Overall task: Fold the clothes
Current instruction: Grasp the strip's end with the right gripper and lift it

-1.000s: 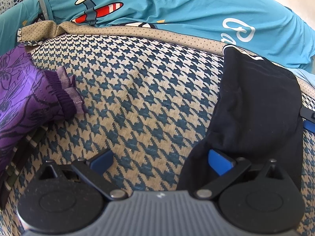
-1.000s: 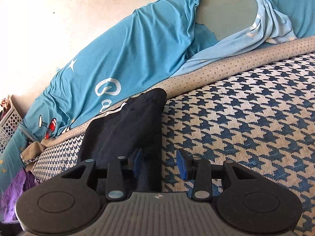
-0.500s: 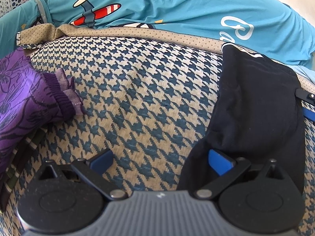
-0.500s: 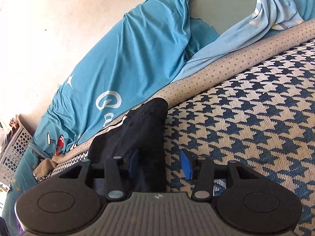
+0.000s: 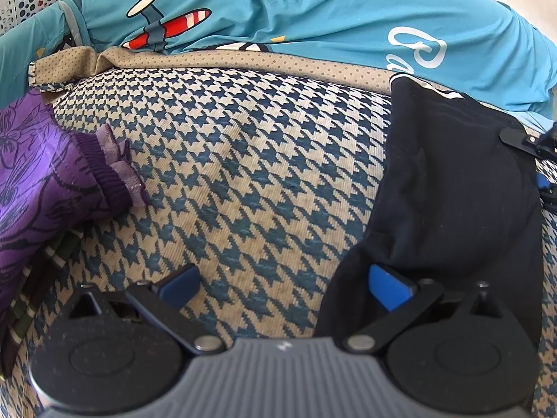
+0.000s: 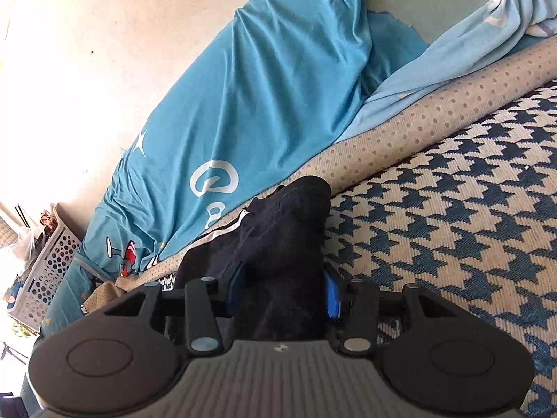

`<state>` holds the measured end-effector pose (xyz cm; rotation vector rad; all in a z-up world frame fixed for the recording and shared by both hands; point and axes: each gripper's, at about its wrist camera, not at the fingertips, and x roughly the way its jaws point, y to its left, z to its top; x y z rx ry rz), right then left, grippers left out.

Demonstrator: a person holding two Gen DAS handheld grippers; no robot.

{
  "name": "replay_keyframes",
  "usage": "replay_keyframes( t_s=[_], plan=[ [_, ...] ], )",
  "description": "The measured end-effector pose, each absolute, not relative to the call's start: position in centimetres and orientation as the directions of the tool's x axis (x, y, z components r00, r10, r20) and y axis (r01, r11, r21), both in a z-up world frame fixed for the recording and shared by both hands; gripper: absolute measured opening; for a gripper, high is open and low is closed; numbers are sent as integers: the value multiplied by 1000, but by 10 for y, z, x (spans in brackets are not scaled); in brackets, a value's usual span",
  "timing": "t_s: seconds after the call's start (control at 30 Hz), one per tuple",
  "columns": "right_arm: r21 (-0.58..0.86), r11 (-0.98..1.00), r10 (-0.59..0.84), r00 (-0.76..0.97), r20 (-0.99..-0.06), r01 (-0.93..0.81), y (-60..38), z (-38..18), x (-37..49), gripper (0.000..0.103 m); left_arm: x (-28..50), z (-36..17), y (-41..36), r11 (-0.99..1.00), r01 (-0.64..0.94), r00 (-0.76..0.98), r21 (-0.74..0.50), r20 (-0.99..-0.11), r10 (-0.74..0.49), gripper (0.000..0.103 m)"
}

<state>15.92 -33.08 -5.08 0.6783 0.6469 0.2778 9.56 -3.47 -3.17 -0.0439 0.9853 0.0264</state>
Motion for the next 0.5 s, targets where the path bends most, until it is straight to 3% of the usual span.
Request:
replay_keyframes(
  t_s=[0.17, 0.23, 0.3, 0.4, 0.5],
  plan=[
    [665, 744, 455, 773, -442, -57, -324, -53, 168, 45, 96, -32, -36, 999, -39, 558, -18, -830, 7, 103],
    [645, 761, 453, 772, -446, -73, -318, -53, 171, 39, 96, -32, -37, 999, -39, 560, -17, -829, 8, 103],
    [647, 760, 450, 772, -450, -66, -316, -56, 172, 27, 96, -32, -38, 999, -42, 561, -15, -828, 11, 103],
    [669, 742, 454, 769, -449, -48, -319, -59, 172, 15, 97, -31, -38, 999, -46, 560, -18, -829, 11, 103],
    [684, 730, 437, 780, -449, -15, -321, -58, 168, 12, 97, -30, -36, 998, -51, 552, -34, -834, 0, 103]
  ],
)
